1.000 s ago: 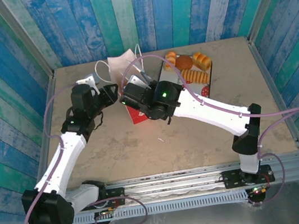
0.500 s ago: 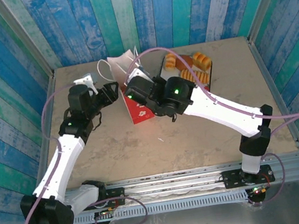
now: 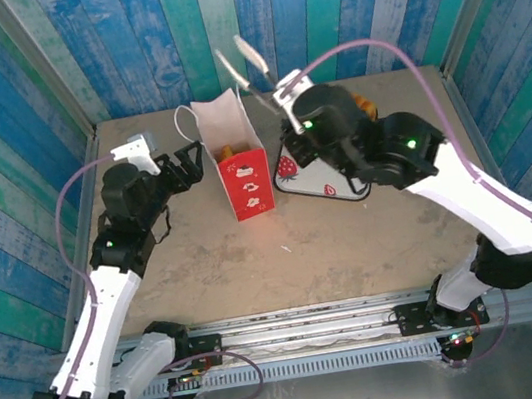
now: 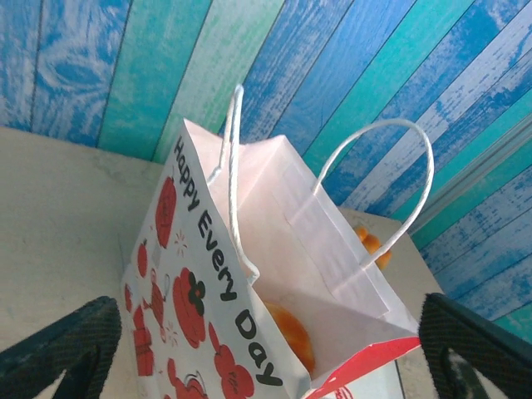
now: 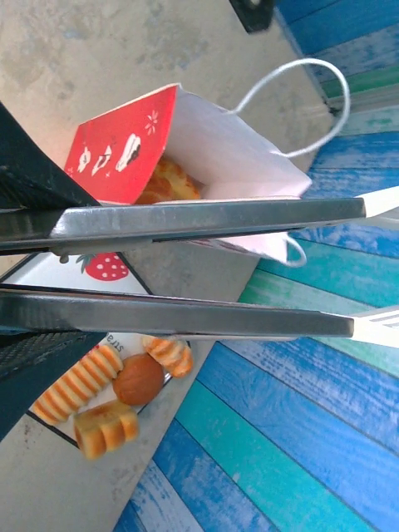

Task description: Place the fake bread into the paper bag

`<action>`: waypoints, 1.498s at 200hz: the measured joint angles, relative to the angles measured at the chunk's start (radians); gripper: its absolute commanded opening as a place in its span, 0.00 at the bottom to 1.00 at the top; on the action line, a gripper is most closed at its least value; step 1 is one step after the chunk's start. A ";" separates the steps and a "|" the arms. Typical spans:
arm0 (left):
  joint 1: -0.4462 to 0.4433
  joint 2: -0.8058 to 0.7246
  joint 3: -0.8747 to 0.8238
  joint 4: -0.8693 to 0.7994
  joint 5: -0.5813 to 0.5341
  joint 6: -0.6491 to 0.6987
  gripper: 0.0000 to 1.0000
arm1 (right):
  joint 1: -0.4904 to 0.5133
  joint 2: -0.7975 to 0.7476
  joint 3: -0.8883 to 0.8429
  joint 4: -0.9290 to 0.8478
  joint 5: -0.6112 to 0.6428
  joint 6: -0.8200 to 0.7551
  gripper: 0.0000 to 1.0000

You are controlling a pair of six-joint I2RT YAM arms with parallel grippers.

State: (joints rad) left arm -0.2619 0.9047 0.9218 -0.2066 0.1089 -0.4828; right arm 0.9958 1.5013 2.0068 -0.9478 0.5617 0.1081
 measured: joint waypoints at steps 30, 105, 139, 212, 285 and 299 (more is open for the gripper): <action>0.000 -0.069 -0.033 -0.006 -0.039 0.023 0.95 | -0.137 -0.100 -0.115 0.024 -0.087 0.051 0.32; 0.001 -0.156 -0.078 -0.069 -0.109 0.072 0.94 | -0.553 -0.141 -0.392 -0.014 -0.281 0.047 0.32; 0.001 -0.156 -0.079 -0.080 -0.116 0.084 0.95 | -0.663 -0.090 -0.404 -0.027 -0.352 0.002 0.32; 0.001 -0.132 -0.079 -0.080 -0.116 0.090 0.94 | -0.796 0.095 -0.404 -0.027 -0.405 -0.077 0.32; 0.001 -0.098 -0.079 -0.080 -0.119 0.093 0.94 | -0.874 0.216 -0.338 -0.031 -0.409 -0.161 0.32; 0.001 -0.093 -0.079 -0.080 -0.120 0.093 0.94 | -0.875 0.232 -0.329 -0.029 -0.409 -0.173 0.33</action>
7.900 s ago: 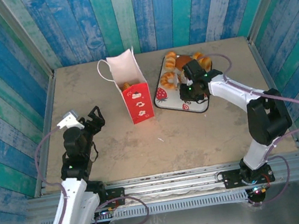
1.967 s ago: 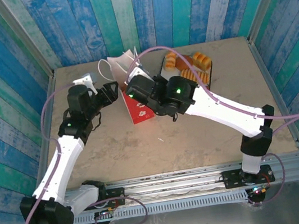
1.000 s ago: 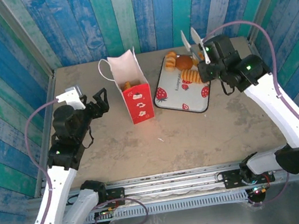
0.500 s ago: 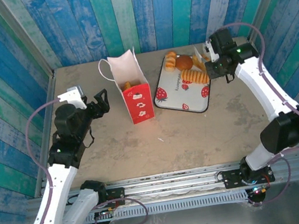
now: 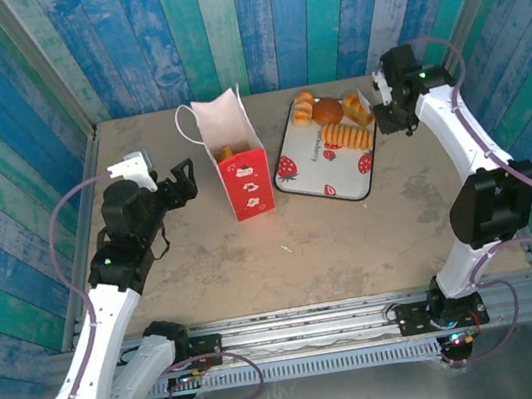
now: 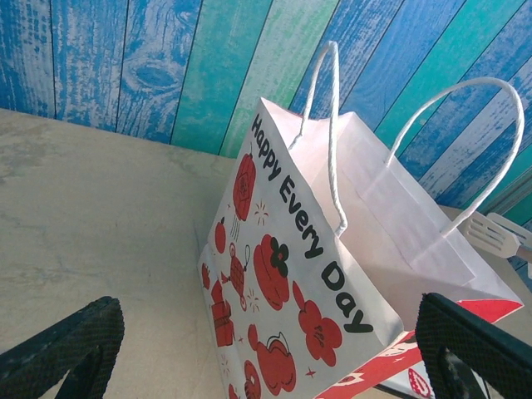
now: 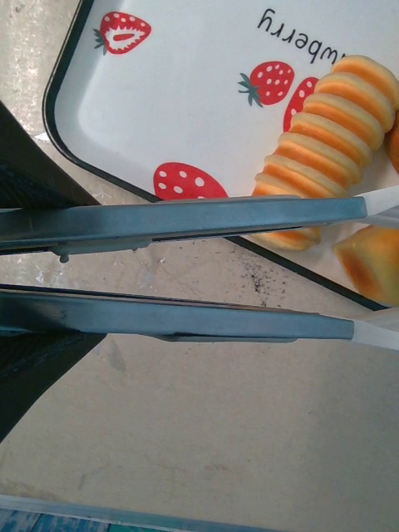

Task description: Place the fake bread into the paper bag

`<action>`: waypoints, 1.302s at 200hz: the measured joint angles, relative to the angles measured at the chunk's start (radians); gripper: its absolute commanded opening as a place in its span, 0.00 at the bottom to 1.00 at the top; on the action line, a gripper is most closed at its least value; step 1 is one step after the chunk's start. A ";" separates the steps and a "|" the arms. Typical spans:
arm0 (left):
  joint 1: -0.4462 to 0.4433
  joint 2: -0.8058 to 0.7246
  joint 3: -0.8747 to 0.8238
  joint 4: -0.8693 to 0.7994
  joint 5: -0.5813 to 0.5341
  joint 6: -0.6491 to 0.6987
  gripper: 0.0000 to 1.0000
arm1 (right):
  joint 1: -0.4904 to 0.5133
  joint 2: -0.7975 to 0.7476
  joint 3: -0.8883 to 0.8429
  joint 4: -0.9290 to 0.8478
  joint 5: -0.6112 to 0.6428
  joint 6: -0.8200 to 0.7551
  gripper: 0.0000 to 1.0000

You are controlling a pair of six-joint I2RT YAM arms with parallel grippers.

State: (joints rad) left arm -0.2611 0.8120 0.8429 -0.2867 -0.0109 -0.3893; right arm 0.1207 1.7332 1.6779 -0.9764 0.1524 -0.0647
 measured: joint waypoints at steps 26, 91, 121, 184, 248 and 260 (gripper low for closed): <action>0.000 0.010 0.000 0.000 0.000 0.000 0.94 | -0.005 0.015 0.003 -0.001 0.000 -0.015 0.35; 0.000 0.031 0.000 0.001 -0.011 0.000 0.94 | -0.036 0.043 0.023 -0.002 -0.012 -0.061 0.39; 0.000 0.031 0.000 0.001 -0.014 -0.001 0.94 | -0.052 0.073 0.043 0.001 -0.041 -0.080 0.40; 0.000 0.055 0.000 0.001 -0.014 -0.001 0.94 | -0.066 0.103 0.057 0.001 -0.083 -0.106 0.39; 0.000 0.061 0.000 0.001 -0.015 -0.005 0.94 | -0.075 0.180 0.093 0.008 -0.112 -0.122 0.39; 0.000 0.063 0.001 0.001 -0.015 -0.005 0.94 | -0.076 0.196 0.100 0.007 -0.113 -0.127 0.38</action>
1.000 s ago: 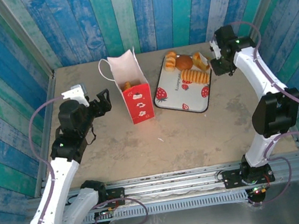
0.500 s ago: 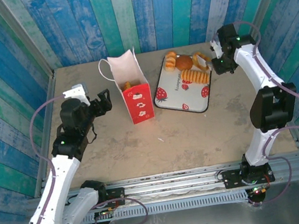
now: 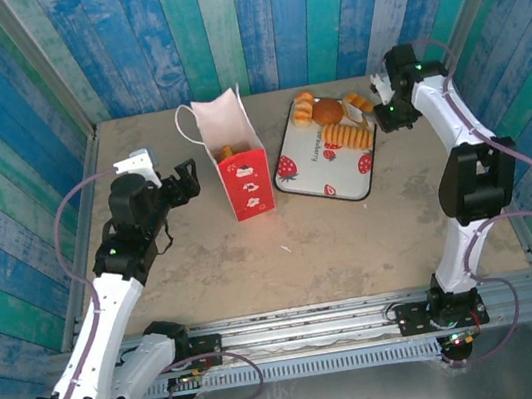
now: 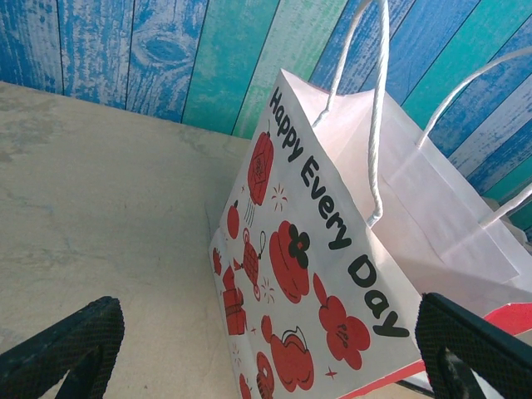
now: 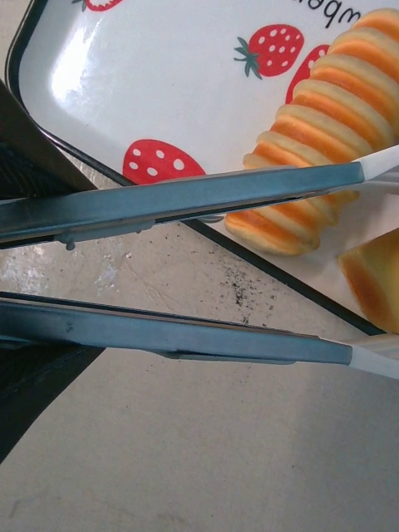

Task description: Place the fake bread into the paper bag

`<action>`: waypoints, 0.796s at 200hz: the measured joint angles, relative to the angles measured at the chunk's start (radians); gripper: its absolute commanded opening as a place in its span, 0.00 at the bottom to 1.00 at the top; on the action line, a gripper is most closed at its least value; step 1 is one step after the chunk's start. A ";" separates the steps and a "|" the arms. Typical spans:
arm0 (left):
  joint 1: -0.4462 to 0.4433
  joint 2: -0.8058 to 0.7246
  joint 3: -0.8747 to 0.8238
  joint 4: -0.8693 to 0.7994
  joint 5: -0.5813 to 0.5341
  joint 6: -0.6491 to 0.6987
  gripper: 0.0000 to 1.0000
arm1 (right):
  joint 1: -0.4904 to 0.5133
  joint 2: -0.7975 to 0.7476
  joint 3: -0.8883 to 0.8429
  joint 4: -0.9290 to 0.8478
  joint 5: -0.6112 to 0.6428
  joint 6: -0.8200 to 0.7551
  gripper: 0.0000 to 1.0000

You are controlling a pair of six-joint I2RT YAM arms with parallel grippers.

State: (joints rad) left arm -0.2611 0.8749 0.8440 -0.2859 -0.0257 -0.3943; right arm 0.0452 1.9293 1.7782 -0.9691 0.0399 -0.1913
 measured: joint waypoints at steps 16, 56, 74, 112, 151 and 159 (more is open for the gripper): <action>0.000 0.005 0.001 0.000 0.000 0.000 0.94 | -0.001 0.018 0.010 0.003 0.000 -0.003 0.33; 0.000 0.018 0.001 0.001 0.000 -0.004 0.94 | -0.001 0.022 0.010 0.005 -0.011 -0.011 0.18; 0.000 0.025 0.001 0.002 0.001 -0.006 0.94 | -0.001 0.022 0.010 0.005 -0.014 -0.012 0.08; 0.000 0.035 0.010 0.002 0.002 -0.007 0.94 | -0.001 -0.003 0.000 0.003 -0.015 -0.007 0.01; 0.000 0.035 0.027 0.002 0.004 -0.031 0.94 | -0.001 -0.110 -0.055 0.010 -0.014 0.017 0.01; 0.000 0.035 0.030 0.002 -0.001 -0.040 0.94 | -0.001 -0.142 -0.067 0.013 -0.016 0.027 0.01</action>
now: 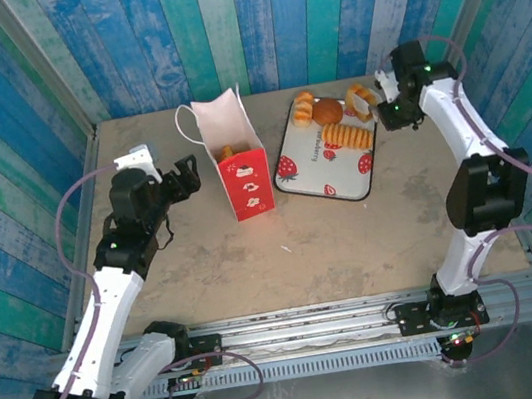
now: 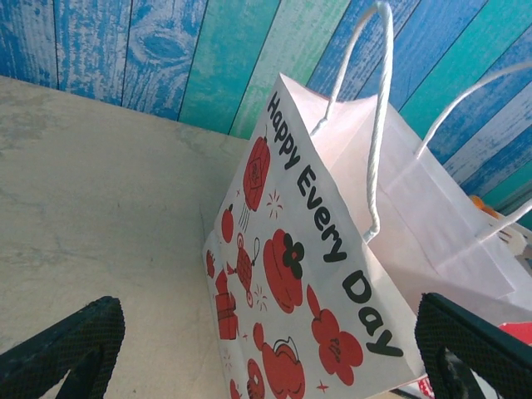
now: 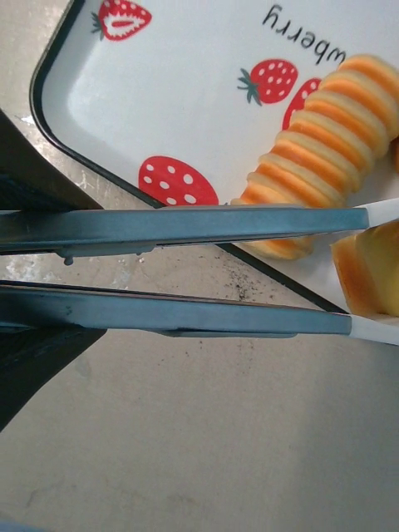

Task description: Place the fake bread into the paper bag

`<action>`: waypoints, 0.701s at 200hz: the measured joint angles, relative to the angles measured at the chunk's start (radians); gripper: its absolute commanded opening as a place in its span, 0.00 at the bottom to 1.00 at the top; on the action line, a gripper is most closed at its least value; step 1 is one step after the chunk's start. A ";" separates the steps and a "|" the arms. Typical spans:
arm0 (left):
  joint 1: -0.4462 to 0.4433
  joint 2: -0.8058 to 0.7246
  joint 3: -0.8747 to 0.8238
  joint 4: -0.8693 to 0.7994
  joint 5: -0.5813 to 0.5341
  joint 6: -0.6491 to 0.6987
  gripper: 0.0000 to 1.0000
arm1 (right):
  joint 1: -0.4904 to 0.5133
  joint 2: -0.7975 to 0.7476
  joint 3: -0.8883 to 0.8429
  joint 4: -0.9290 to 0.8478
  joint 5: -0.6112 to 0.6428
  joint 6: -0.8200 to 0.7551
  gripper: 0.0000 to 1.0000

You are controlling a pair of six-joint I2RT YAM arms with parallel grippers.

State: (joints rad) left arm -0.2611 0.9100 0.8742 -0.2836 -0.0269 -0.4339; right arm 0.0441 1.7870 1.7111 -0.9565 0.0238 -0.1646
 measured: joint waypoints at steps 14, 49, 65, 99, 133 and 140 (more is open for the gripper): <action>0.000 -0.002 0.000 0.004 -0.011 -0.019 0.94 | 0.001 -0.054 -0.015 0.003 -0.008 0.021 0.01; 0.002 -0.014 0.000 0.046 -0.004 -0.069 0.94 | 0.020 -0.224 -0.079 0.051 -0.064 0.101 0.01; 0.002 -0.014 0.000 0.064 0.020 -0.093 0.96 | 0.046 -0.314 -0.113 0.081 -0.103 0.156 0.01; 0.002 0.014 0.000 0.096 0.084 -0.150 0.94 | 0.145 -0.507 -0.196 0.187 -0.153 0.288 0.01; 0.003 0.107 0.012 0.139 0.201 -0.186 0.87 | 0.260 -0.608 -0.204 0.257 -0.168 0.401 0.01; 0.003 0.131 0.017 0.148 0.220 -0.193 0.87 | 0.280 -0.616 -0.202 0.265 -0.167 0.412 0.01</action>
State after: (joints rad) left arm -0.2581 1.0409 0.8913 -0.1352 0.1936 -0.6270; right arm 0.3237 1.1709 1.5093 -0.6914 -0.1432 0.2474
